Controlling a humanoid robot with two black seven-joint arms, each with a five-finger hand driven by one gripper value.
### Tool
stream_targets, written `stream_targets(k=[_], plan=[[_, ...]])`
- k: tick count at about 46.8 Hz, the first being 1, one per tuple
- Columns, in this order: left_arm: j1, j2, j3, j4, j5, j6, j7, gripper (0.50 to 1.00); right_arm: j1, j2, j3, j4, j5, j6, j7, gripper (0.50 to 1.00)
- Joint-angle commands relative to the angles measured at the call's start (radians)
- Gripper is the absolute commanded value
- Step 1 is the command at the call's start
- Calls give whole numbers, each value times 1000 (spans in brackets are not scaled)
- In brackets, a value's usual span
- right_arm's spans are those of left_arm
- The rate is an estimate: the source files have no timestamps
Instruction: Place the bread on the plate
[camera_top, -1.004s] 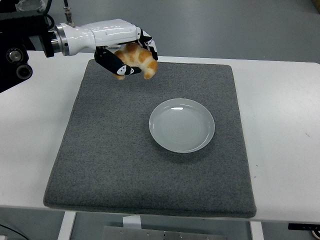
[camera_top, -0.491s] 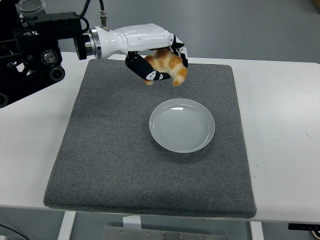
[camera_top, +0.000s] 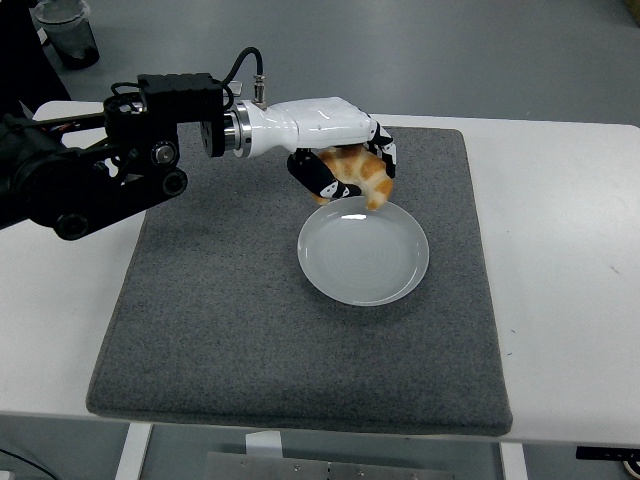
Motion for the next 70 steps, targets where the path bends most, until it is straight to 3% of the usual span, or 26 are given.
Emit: stream_targets(k=[1, 15, 21, 40, 49, 65, 67, 70], plan=[[24, -23, 0, 18, 36, 4, 0, 500, 0, 0, 0, 0, 0, 0, 0, 930], [122, -118, 0, 67, 168, 13, 0, 500, 0, 0, 0, 0, 0, 0, 0, 930], [142, -140, 1, 94, 196, 47, 1, 500, 0, 0, 0, 0, 0, 0, 0, 930], [185, -192, 1, 177, 222, 71, 3, 500, 0, 0, 0, 0, 0, 0, 0, 930], [199, -195, 1, 191, 229, 103, 3, 500, 0, 0, 0, 0, 0, 0, 0, 930], [204, -194, 1, 191, 226, 103, 3, 500, 0, 0, 0, 0, 0, 0, 0, 930], [204, -194, 1, 191, 226, 103, 3, 563, 0, 0, 0, 0, 0, 0, 0, 930], [205, -192, 0, 191, 220, 103, 1, 709, 0, 0, 0, 0, 0, 0, 0, 930]])
